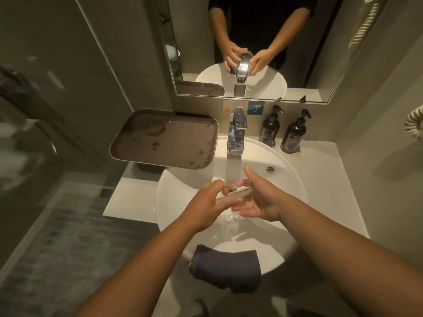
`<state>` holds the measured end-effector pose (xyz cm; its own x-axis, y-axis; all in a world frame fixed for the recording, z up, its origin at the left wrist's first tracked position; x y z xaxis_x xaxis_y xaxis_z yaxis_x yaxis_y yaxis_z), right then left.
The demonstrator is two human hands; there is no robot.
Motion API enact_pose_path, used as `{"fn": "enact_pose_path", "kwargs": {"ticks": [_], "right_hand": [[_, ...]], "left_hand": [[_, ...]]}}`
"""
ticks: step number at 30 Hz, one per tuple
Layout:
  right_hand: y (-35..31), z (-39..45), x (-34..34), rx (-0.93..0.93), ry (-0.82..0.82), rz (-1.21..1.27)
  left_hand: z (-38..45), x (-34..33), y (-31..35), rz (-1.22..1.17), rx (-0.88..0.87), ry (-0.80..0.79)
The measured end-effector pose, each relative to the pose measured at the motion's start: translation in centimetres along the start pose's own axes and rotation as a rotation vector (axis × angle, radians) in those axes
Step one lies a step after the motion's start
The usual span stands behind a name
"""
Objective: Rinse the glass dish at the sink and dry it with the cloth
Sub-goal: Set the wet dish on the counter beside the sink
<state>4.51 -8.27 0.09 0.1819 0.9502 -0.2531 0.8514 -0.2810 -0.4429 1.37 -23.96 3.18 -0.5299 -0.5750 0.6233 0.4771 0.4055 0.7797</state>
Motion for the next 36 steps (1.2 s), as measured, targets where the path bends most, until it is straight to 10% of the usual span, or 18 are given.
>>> {"fn": "enact_pose_path", "kwargs": {"ticks": [4, 11, 26, 36], "right_hand": [[-0.5, 0.3, -1.2, 0.15, -0.005, 0.094], [-1.0, -0.7, -5.6, 0.44, 0.057, -0.057], [-2.1, 4.0, -17.0, 0.673, 0.677, -1.123], [-4.1, 11.5, -26.1, 0.54, 0.776, -1.404]], "left_hand": [[-1.9, -0.2, -0.6, 0.054, -0.001, -0.026], [-3.9, 1.3, -2.4, -0.549, 0.484, 0.292], [-9.1, 11.1, -11.4, 0.189, 0.475, 0.325], [-10.9, 16.3, -20.7, 0.415, 0.579, 0.209]]}}
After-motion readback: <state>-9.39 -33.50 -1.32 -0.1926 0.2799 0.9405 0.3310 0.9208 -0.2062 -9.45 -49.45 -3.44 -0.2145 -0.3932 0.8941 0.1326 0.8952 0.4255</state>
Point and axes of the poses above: each hand's wrist, its own z-axis towards the middle knuckle, its own x-axis out of the back of the hand, y = z × x, the point moved 4 cm from there along z, towards the middle knuckle, and after that the axes turned 11 degrees about -x, right-handed, at the moved point
